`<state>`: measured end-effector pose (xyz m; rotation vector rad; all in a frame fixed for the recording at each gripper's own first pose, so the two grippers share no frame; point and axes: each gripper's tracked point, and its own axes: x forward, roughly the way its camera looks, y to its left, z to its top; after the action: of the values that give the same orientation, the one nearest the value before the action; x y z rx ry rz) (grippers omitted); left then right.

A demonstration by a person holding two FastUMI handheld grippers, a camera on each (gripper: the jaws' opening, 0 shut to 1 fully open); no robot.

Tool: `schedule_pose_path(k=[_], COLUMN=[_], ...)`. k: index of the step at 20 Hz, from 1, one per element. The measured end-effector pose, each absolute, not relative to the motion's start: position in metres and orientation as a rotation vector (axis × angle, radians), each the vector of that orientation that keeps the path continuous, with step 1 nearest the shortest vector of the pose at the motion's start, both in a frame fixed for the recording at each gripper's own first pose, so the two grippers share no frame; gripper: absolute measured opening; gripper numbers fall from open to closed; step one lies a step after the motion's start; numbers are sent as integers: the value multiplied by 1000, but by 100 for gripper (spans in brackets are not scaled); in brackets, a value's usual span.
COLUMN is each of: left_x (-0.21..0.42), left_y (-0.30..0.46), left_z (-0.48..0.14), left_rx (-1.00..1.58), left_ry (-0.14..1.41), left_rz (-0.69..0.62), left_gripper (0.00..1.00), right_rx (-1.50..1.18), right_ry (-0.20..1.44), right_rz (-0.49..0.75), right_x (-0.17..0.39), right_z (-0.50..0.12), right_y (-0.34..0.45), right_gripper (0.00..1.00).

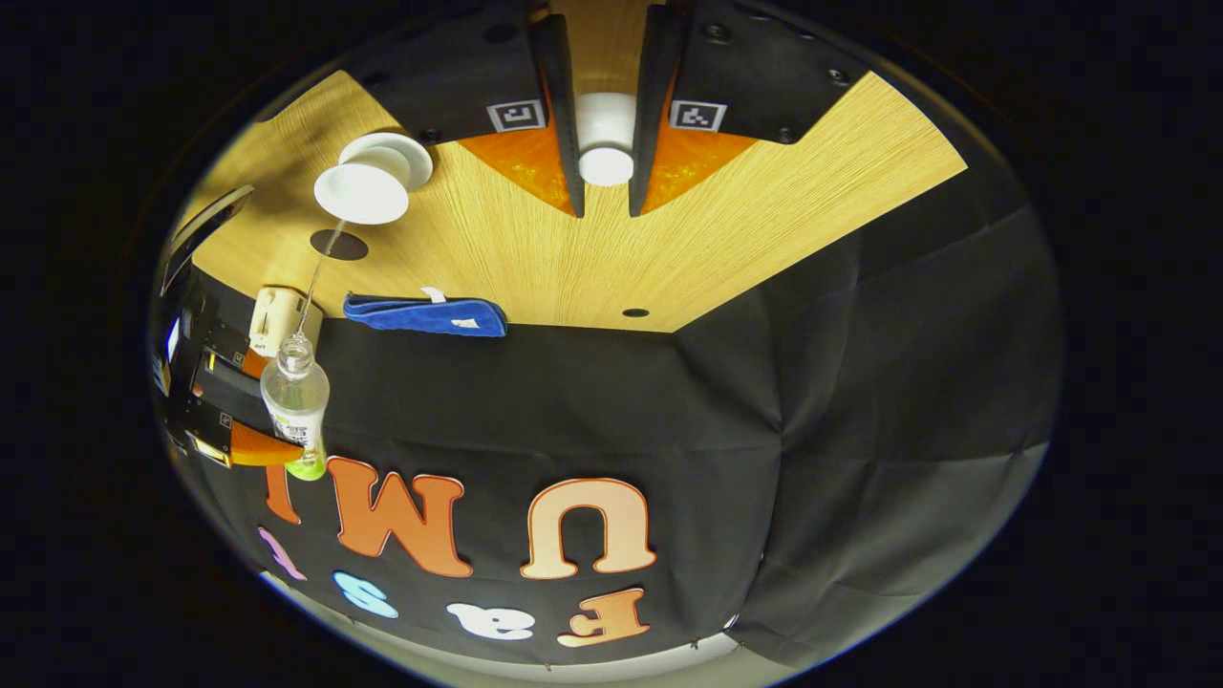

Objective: Open the teacup lid with one hand, grasp the water bottle and pour water into the teacup with the other hand; after pouring, place the water bottle on the coaster and then close the teacup lid.

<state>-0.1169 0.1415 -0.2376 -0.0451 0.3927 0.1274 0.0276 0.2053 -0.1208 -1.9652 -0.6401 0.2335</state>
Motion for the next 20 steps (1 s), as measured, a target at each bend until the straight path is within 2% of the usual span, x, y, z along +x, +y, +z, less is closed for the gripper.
schedule_pose_path(k=[8,9,11,19,20], left_x=[-116,-116,-116,-112,-111], left_y=[139,139,136,125,124], left_z=[-236,-235,-235,-229,-229], left_rx=[-39,-37,-33,-15,-11], left_ry=[389,389,389,374,373], left_rz=[125,125,123,104,101], left_gripper=[33,31,33,33,33], right_rx=[-1989,-1990,-1986,-1931,-1917], right_ry=[-663,-671,-694,-595,-577], right_rz=[272,279,286,371,380], right_x=[24,21,20,10,7], right_z=[-134,-136,-139,-172,-178], right_y=[216,217,222,217,218], right_gripper=[63,63,63,63,66])
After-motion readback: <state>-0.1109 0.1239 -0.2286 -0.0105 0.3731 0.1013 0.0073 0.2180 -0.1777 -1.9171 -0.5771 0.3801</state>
